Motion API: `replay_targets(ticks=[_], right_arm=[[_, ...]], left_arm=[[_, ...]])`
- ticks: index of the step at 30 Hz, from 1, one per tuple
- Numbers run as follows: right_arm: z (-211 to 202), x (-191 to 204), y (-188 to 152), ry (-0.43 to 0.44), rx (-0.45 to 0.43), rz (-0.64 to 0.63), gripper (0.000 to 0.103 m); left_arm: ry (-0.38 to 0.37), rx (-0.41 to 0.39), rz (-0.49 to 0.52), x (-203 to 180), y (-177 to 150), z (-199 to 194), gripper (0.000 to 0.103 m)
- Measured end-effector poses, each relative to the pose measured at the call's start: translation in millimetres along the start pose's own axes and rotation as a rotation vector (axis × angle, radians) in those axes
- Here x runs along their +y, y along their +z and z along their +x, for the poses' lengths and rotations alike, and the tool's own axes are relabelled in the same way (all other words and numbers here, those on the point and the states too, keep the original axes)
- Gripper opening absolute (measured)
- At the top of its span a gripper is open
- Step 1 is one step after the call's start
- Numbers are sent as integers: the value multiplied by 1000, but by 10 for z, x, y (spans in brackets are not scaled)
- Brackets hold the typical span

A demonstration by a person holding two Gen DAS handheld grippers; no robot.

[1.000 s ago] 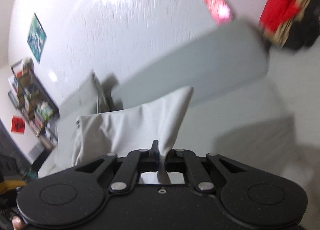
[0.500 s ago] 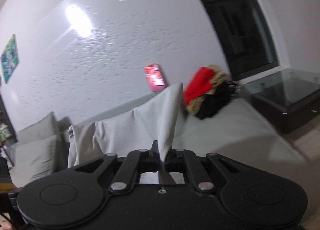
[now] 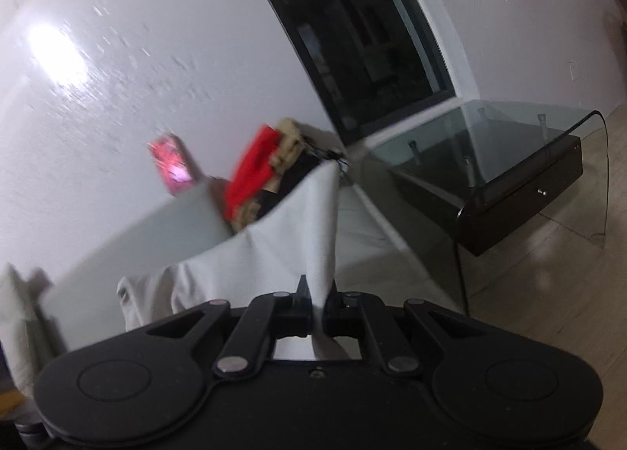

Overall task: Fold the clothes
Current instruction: 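Lift and carry the folded shirt toward the sofa end by the glass table, then lower the shirt onto the sofa and open both grippers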

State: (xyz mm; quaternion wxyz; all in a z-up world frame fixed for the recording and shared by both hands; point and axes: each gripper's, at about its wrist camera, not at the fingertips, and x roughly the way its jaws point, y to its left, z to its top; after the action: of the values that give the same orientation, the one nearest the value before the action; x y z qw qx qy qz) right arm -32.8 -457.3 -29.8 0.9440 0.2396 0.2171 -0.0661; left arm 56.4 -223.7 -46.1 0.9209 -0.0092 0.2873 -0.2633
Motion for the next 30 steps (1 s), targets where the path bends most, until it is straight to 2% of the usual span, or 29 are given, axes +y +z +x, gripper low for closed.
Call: replay_targets(ticks=[1,2,3,4,5,6,7,9,12,14,16,19,20,22,24,26,28,29,30], right_arm=[[184,-60,29,-31,35,-2,10],[298,-124,42,-76,73,6,16],[251,-181,7,-87,71,18,19],[145,-233,-47,-80,51,30,21],[39,-284,-101,-74,31,43,34],[-67,-336,-155,-67,11,55,45],[-173,-388,-208,-60,-9,67,47],[-315,-408,-388,-18,-33,34,48],[-411,-403,-606,45,-37,-2,46],[-429,-391,-677,89,-41,-16,45],[-436,-369,-673,127,-61,-48,45],[-327,-389,-666,135,5,-43,41],[-286,-406,-669,139,33,-28,36],[-195,-448,-679,109,80,-3,28],[-107,-487,-684,57,116,34,13],[-129,-530,-719,16,123,80,7],[-293,-582,-780,-13,98,108,9],[-403,-628,-822,-1,78,142,14],[-523,-680,-872,18,57,183,24]], left_arm=[[66,25,-2,33,19,135,28],[118,46,-15,92,25,176,22],[138,49,-36,172,4,139,23],[138,42,-49,246,-56,54,29],[134,35,-56,316,-131,-47,42],[130,28,-64,386,-205,-148,43],[133,37,-68,419,-280,-215,43],[116,80,-98,416,-427,-264,43],[47,161,-132,277,-618,-241,45],[28,207,-99,104,-704,-216,53],[33,222,-48,-64,-736,-203,57],[35,197,26,-275,-733,-210,68],[38,187,60,-343,-726,-182,74],[73,211,113,-415,-750,-65,76],[124,281,103,-391,-790,57,78],[126,329,60,-339,-836,16,77],[127,357,75,-338,-912,-117,76],[138,368,96,-345,-959,-187,77],[152,378,121,-359,-1006,-256,77]])
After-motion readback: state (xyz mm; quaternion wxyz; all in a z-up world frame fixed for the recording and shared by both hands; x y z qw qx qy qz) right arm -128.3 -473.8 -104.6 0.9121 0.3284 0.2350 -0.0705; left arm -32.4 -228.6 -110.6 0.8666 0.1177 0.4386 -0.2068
